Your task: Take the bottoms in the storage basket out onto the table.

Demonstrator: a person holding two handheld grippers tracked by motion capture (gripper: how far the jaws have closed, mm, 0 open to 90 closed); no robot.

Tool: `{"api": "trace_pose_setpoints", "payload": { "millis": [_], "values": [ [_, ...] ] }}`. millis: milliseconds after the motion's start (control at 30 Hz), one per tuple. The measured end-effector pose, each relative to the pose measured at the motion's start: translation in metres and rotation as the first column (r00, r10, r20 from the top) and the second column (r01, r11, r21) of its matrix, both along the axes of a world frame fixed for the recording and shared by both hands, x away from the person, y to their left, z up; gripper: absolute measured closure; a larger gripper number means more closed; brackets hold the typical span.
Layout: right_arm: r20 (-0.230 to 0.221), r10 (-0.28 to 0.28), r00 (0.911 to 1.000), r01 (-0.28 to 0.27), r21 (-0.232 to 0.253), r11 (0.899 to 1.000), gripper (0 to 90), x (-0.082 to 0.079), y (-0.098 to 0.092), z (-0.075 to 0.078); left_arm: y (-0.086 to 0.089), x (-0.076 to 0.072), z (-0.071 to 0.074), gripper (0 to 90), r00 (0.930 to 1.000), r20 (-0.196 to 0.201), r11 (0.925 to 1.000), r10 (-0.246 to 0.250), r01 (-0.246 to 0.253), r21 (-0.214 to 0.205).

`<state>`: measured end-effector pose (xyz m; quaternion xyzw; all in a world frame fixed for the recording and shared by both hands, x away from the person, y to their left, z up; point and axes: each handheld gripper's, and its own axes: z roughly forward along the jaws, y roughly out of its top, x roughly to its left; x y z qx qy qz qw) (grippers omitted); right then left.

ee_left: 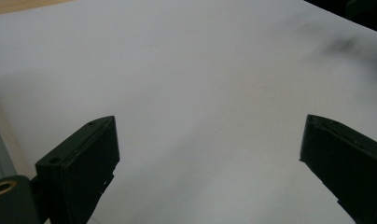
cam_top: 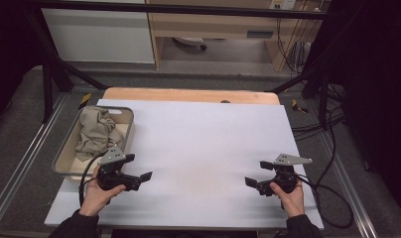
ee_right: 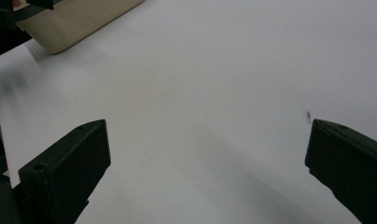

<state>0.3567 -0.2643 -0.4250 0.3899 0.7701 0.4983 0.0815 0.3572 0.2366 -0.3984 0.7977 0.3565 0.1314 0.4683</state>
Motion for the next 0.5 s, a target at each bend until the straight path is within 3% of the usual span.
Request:
{"api": "trace_pose_setpoints", "payload": {
  "millis": [500],
  "values": [
    [-0.005,0.003,1.0,-0.003,-0.001,1.0,0.5,0.0007,0.0003,-0.001,-0.0012,-0.0029,0.0065,4.2,0.9999,0.011,0.9999,-0.002,0.002,0.017]
  ]
}}
